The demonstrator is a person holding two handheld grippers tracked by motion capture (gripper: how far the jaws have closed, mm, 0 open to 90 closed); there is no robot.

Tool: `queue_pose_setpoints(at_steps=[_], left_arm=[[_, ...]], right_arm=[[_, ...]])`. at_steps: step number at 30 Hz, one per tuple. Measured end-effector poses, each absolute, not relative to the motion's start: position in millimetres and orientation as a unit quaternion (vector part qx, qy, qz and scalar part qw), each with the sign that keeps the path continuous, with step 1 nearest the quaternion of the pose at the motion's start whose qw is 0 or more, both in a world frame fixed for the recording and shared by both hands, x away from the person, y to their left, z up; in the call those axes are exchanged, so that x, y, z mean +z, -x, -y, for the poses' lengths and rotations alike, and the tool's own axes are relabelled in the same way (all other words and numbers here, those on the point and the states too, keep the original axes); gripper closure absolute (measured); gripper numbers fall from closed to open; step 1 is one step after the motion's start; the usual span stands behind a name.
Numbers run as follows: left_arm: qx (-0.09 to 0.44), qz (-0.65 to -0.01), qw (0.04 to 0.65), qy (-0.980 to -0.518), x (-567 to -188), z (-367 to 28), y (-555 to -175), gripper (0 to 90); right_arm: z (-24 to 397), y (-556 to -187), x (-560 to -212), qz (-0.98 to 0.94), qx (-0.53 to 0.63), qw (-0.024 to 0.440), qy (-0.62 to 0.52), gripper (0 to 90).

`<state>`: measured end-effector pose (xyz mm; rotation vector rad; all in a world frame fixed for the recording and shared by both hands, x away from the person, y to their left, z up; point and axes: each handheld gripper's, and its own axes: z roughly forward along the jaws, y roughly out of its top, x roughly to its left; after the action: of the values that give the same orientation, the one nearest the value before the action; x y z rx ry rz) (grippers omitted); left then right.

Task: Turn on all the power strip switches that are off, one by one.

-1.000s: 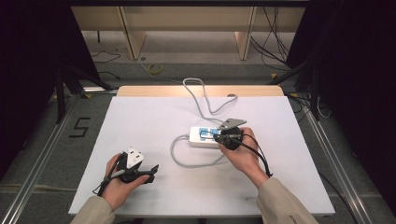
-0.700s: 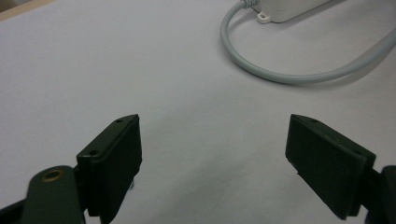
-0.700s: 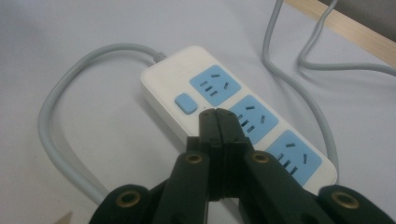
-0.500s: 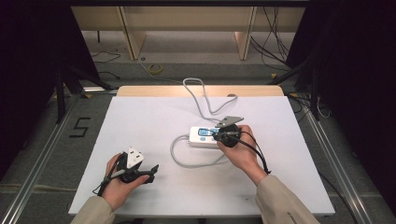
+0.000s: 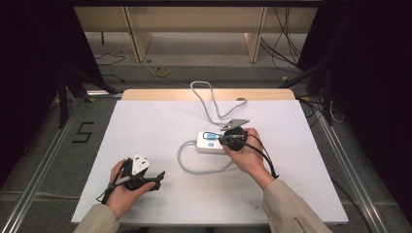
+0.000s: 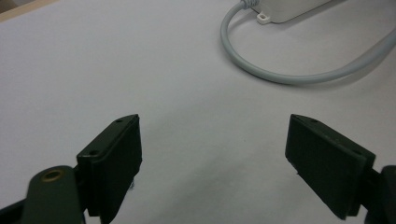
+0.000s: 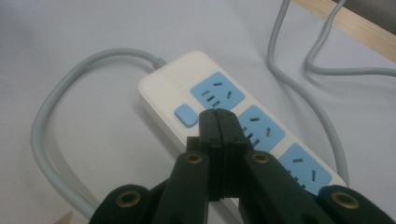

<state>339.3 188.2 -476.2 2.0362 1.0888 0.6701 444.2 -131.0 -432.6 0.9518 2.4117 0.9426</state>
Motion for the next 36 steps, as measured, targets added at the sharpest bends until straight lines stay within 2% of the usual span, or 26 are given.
queue_pose_setpoints(at_steps=[36], left_arm=[[0.261,-0.421,0.361,-0.79,-475.2,-189.0,-339.6,18.4]], right_arm=[[104.4,-462.1,-441.5,-0.865,0.323,0.175,-0.342,90.0]])
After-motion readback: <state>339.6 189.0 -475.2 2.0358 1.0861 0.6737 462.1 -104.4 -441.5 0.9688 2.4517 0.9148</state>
